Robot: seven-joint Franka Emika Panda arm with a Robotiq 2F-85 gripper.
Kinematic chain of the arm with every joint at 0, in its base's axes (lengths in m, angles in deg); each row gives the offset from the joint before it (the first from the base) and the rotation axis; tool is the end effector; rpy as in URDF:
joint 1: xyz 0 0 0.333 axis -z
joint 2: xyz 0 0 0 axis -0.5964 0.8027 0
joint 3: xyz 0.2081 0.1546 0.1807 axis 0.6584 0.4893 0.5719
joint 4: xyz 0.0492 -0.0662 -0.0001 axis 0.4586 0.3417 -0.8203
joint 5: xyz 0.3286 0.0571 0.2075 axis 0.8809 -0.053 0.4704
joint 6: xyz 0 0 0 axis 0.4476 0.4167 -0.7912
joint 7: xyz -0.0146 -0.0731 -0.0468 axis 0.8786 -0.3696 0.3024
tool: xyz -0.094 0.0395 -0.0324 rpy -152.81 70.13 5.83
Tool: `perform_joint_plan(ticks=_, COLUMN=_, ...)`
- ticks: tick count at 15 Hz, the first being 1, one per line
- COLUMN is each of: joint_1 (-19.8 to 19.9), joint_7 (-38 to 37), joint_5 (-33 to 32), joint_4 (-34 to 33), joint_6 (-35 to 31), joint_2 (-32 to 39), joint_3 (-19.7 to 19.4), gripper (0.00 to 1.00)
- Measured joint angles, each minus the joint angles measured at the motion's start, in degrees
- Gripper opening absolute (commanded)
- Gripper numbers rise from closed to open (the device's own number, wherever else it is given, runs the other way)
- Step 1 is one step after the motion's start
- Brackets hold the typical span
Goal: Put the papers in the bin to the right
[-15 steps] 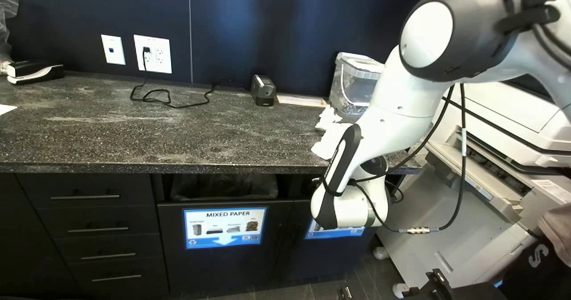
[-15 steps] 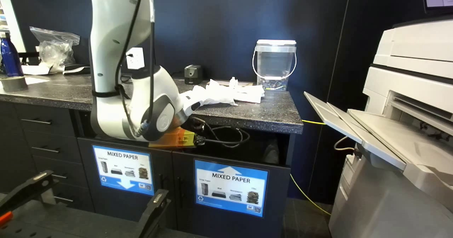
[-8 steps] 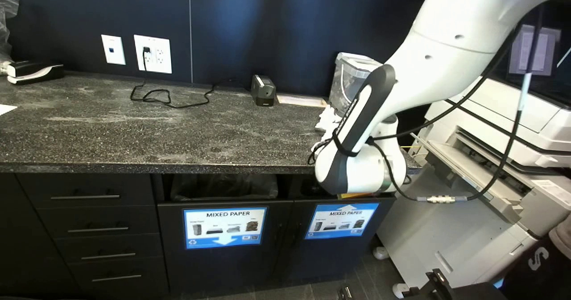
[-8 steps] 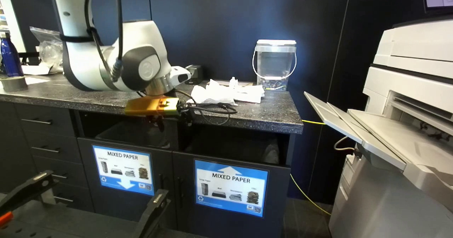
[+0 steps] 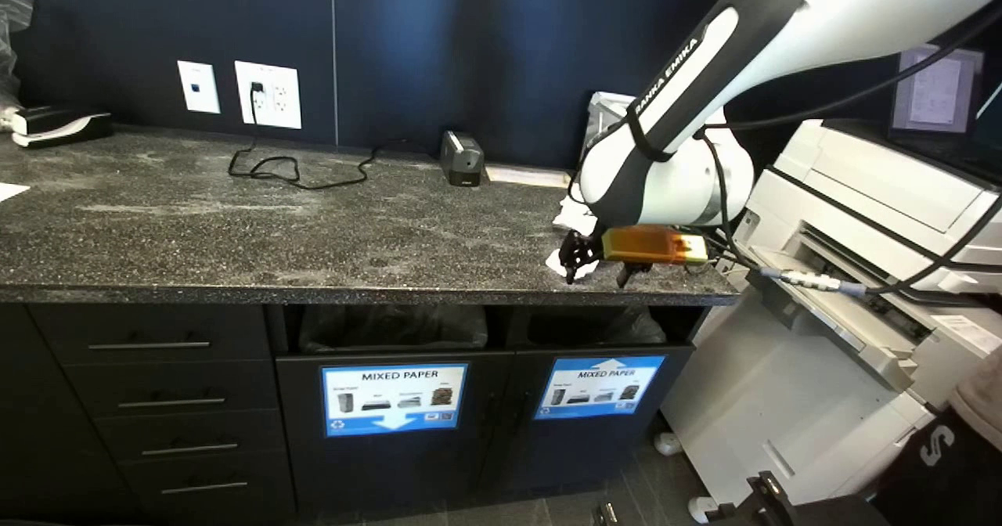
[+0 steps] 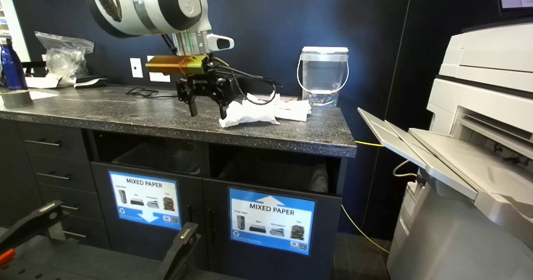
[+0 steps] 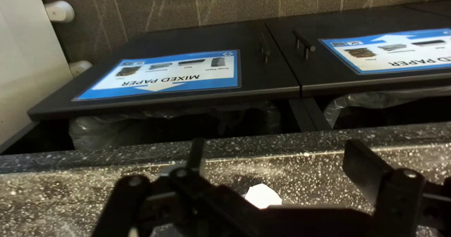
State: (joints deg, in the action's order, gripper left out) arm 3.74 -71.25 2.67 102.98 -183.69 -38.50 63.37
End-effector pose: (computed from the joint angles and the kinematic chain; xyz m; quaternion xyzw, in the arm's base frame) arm 0.5158 0.0449 0.2268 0.9939 -0.0403 0.0989 0.0286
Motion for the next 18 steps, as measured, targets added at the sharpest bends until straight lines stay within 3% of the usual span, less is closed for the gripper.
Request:
perform_joint_plan(ticks=2, joint_1=0.1, joint_7=-6.4, joint_5=-1.0, joint_4=-3.6, joint_6=7.5, joint_2=-1.0, joint_3=-0.3, gripper=1.0)
perform_joint_plan(ticks=5, joint_1=8.0, joint_7=-16.8, joint_5=-2.1, joint_4=-8.7, joint_6=12.9, joint_2=-1.6, joint_3=7.7, gripper=1.0)
perform_joint_plan(ticks=8, joint_1=13.8, joint_7=-24.3, joint_5=-2.1, joint_4=-12.1, joint_6=13.2, joint_2=-1.0, joint_3=13.0, gripper=1.0)
perform_joint_plan(ticks=13, joint_1=17.5, joint_7=-35.1, joint_5=-4.2, joint_4=-16.5, joint_6=14.0, joint_2=3.0, joint_3=14.9, gripper=1.0)
perform_joint_plan(ticks=18, joint_1=19.2, joint_7=-41.2, joint_5=-4.2, joint_4=-22.2, joint_6=14.2, joint_2=9.6, joint_3=15.3, gripper=1.0)
